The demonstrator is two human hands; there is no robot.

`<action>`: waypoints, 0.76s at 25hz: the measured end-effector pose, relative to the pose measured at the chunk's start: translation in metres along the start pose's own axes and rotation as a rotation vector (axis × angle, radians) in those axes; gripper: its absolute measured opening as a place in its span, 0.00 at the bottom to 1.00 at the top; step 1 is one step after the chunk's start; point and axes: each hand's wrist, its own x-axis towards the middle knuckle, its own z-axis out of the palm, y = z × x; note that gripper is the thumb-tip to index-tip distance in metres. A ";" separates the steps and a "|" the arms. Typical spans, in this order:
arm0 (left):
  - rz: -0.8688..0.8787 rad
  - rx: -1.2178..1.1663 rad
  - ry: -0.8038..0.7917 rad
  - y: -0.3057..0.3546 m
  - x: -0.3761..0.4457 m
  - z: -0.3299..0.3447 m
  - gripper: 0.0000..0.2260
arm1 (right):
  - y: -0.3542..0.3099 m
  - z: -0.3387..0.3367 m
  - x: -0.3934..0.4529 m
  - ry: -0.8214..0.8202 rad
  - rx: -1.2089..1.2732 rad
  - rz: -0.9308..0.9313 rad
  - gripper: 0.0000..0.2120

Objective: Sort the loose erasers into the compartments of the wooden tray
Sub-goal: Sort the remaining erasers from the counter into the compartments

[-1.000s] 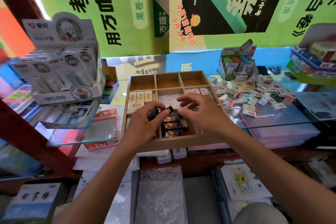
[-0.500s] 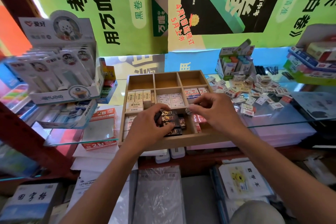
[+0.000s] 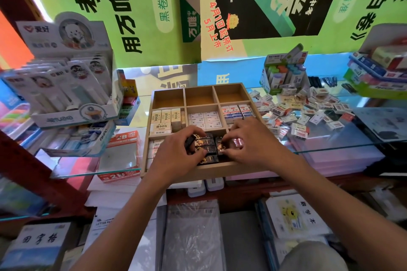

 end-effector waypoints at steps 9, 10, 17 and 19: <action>-0.074 -0.284 -0.017 -0.001 -0.002 0.003 0.15 | -0.009 0.001 0.005 0.037 -0.031 0.063 0.17; -0.073 -0.351 -0.019 -0.001 -0.002 0.002 0.15 | -0.010 0.001 0.003 0.122 0.091 0.067 0.16; 0.157 -0.041 0.068 -0.010 -0.002 0.002 0.11 | -0.048 -0.006 0.005 0.103 0.547 -0.165 0.16; 0.132 -0.071 0.103 -0.009 -0.004 0.003 0.15 | -0.050 -0.006 0.008 0.165 0.509 -0.131 0.11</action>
